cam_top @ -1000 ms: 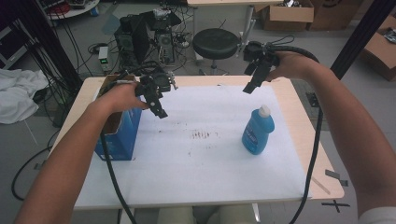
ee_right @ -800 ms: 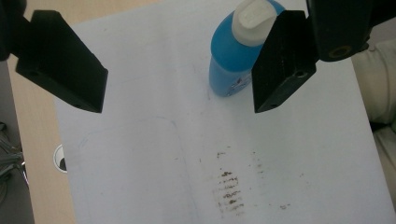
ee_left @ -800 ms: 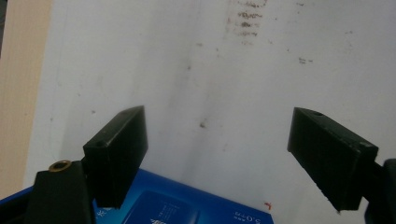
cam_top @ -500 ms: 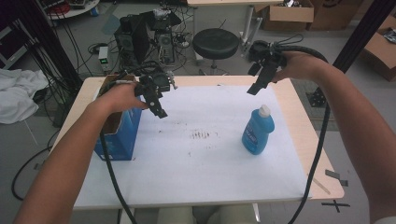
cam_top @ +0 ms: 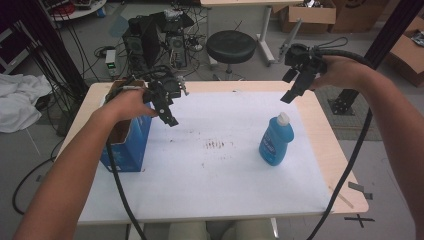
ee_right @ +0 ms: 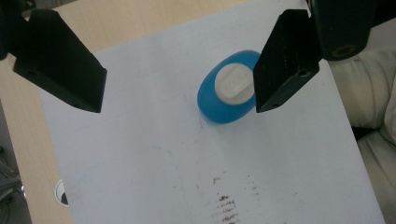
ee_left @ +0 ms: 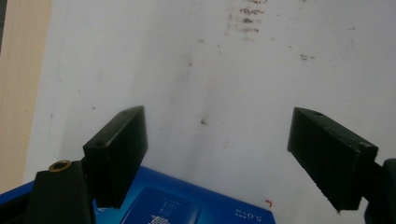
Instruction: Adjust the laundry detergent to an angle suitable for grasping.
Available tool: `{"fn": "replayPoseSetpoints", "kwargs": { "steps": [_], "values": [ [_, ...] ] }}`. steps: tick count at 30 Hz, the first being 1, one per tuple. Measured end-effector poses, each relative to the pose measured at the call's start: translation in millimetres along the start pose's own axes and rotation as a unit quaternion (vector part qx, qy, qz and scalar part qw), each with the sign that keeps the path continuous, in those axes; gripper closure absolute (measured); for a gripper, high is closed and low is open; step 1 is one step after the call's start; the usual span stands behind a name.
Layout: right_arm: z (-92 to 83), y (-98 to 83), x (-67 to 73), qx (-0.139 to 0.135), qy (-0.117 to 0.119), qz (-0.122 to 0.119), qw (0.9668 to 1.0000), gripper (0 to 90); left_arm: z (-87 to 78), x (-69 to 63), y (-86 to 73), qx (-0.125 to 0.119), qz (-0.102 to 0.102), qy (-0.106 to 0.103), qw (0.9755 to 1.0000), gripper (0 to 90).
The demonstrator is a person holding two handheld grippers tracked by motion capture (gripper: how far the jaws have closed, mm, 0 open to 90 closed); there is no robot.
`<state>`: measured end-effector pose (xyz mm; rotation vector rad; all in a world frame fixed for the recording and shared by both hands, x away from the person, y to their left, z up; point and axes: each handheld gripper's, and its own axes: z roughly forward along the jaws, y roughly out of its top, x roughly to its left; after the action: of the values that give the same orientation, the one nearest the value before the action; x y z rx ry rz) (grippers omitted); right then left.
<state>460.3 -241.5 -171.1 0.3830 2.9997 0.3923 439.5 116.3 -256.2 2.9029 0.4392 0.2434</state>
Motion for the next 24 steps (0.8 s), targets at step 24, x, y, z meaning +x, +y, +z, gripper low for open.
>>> {"fn": "replayPoseSetpoints", "kwargs": {
  "steps": [24],
  "values": [
    [8.0,-54.3,23.6,0.029,-0.004,0.056,0.9980,17.2,0.8,-0.2,2.8,0.001,0.000,0.001,1.0000,20.7]
  ]
}}
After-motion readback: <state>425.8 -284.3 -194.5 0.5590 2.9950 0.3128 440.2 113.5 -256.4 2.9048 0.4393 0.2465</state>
